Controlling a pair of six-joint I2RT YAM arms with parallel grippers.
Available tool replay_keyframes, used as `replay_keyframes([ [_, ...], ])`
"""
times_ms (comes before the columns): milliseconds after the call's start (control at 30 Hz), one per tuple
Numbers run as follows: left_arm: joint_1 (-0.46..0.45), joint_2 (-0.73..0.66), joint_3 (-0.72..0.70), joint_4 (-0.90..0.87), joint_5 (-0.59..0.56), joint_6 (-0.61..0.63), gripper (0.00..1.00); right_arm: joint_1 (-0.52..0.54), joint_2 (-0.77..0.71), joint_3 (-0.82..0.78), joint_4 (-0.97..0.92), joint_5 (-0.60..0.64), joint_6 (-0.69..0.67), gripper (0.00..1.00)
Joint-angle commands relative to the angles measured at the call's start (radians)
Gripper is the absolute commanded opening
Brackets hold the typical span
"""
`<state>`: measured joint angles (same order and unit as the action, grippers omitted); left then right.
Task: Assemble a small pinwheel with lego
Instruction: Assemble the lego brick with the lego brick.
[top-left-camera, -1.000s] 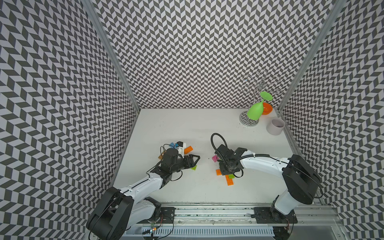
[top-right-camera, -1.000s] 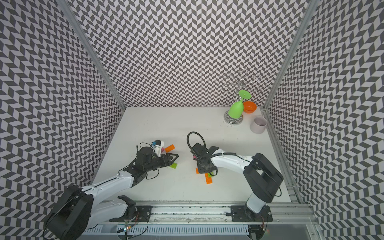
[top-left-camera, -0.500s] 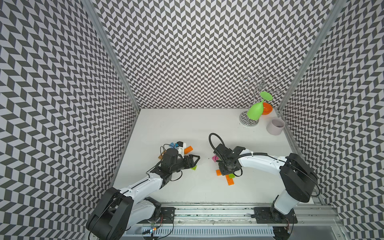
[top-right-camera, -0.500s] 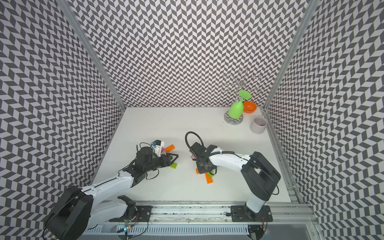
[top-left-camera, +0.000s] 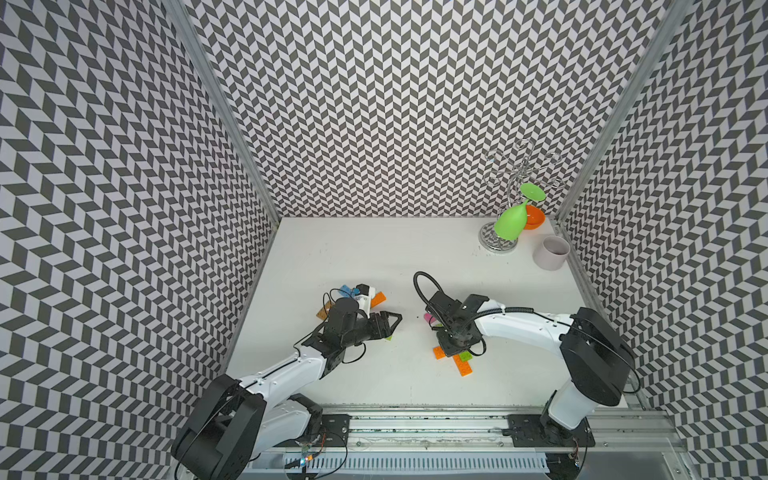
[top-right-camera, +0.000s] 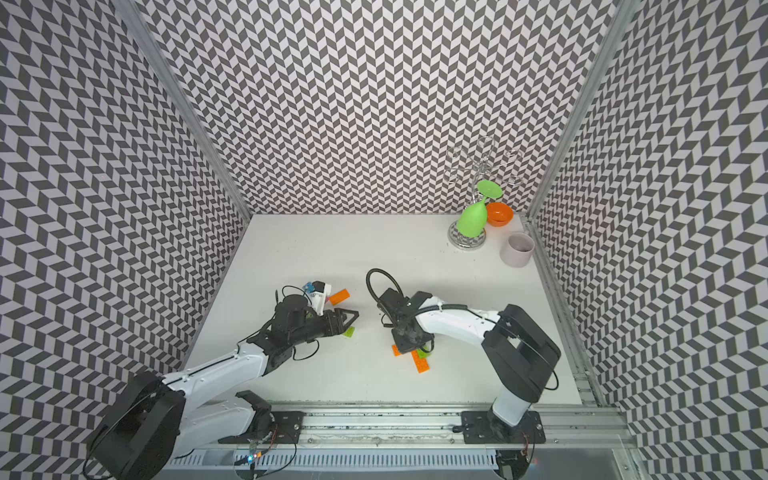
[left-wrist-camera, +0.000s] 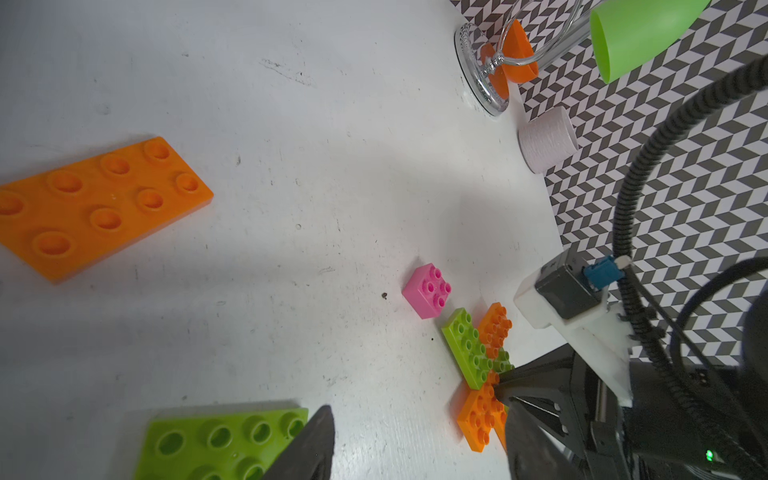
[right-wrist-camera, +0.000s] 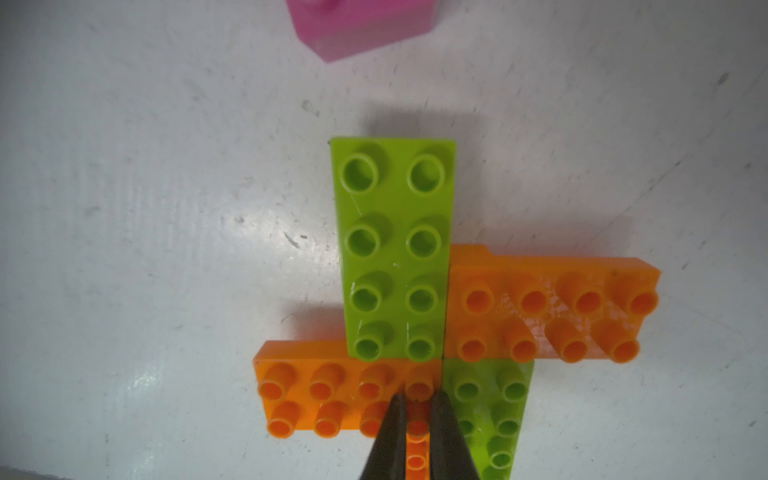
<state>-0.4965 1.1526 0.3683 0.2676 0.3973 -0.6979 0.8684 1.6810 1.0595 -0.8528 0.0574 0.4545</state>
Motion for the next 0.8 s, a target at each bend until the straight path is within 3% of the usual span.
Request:
replay_keyframes([
  [0,-0.006,-0.011,0.012,-0.007,-0.013,0.014,0.65,0.005,-0.027,0.025,-0.021,-0.010,0.009,0.10],
  [567,-0.007,-0.004,0.011,0.001,-0.013,0.012,0.65,0.007,-0.053,0.044,-0.034,-0.026,0.022,0.14],
  [767,0.001,0.027,0.056,-0.012,-0.020,0.030,0.65,-0.001,-0.056,0.133,-0.017,0.001,-0.013,0.16],
])
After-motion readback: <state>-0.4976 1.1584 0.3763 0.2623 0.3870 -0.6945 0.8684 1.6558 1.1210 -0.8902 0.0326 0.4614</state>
